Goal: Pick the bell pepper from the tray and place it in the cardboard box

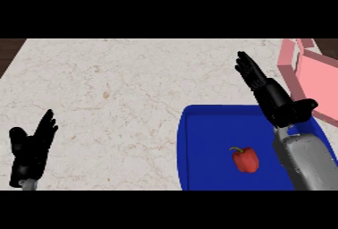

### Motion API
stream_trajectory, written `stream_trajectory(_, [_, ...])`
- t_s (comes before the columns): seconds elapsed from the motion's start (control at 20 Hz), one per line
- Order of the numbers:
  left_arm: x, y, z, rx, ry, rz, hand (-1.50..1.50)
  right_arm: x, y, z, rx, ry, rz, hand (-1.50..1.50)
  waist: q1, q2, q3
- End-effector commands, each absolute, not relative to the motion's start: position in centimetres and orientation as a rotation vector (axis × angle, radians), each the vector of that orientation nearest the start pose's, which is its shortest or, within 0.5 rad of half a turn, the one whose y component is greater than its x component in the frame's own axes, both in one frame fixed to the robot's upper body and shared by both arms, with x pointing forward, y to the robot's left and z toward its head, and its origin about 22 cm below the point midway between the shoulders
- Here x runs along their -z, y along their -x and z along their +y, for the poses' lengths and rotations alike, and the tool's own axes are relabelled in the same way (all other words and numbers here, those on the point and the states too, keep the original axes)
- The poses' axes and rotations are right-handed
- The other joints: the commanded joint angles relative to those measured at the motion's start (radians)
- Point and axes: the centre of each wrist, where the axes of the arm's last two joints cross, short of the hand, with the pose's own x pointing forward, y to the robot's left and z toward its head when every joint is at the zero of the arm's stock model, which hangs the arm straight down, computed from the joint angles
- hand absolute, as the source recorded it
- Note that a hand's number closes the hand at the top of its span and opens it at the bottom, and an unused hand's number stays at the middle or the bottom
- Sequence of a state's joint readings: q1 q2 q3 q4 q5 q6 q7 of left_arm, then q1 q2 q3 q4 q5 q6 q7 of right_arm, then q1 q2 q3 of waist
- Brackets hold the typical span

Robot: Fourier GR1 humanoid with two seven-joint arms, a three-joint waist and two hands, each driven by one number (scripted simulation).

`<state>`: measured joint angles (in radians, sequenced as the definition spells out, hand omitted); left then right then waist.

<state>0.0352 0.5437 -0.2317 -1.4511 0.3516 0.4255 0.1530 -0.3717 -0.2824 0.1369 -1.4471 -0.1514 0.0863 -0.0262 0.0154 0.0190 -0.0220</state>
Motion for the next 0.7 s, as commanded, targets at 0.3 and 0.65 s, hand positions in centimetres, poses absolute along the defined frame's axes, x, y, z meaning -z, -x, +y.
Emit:
stream_trajectory(0.3, [-1.5, -23.6, 35.8, 0.126, -0.609, -1.304, 0.00, -14.7, -31.1, -24.3, -1.214, -0.067, -1.898, -1.50, -0.013, -0.091, -0.001])
stream_trajectory(0.65, [-1.6, -24.2, 35.9, 0.204, -0.638, -1.368, 0.00, -2.1, -26.7, -32.3, -1.053, -0.408, -1.869, -1.50, -0.016, -0.009, 0.027])
